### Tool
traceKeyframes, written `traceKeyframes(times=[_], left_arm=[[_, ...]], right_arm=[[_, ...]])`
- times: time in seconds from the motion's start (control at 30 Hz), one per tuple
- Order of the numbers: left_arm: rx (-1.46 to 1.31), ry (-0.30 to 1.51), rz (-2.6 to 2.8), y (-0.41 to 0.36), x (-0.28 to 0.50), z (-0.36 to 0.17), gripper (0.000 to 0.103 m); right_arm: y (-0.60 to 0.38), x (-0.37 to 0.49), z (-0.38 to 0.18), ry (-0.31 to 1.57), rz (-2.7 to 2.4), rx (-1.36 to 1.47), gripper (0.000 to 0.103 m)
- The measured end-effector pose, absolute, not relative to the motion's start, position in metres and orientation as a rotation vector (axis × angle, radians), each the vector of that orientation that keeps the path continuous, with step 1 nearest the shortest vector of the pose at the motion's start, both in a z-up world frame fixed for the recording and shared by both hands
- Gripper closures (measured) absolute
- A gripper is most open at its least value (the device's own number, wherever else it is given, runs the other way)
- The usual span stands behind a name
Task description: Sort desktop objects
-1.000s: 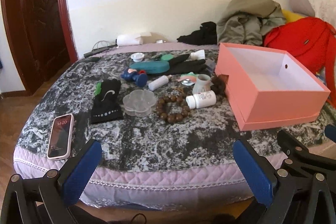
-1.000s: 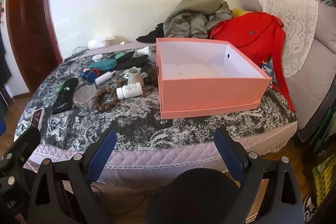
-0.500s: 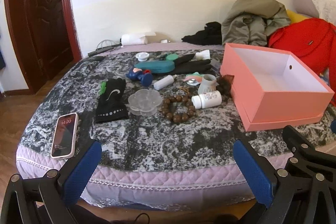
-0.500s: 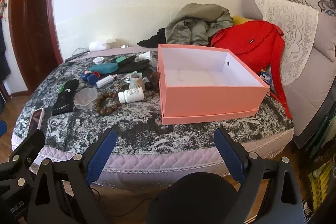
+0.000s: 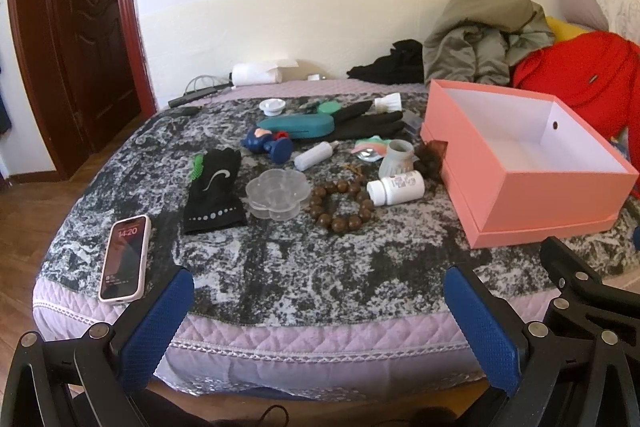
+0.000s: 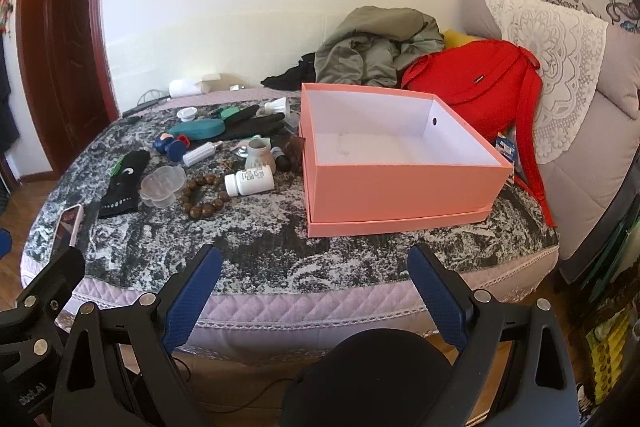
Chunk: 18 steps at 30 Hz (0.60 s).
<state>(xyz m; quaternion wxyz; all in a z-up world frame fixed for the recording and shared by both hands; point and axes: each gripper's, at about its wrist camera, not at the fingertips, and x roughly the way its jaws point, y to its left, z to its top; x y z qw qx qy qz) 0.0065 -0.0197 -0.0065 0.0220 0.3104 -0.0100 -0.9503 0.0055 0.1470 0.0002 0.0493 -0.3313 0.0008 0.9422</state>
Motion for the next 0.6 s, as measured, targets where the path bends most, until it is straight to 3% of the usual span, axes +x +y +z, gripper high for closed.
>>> traceKeyframes(times=[0.6], left_arm=[[0.964,-0.028,-2.935,-0.0236,0.0061,-0.0062,0.0]], right_arm=[[0.1421,0.0038,0.0028,-0.033,2.881,-0.989,0.007]])
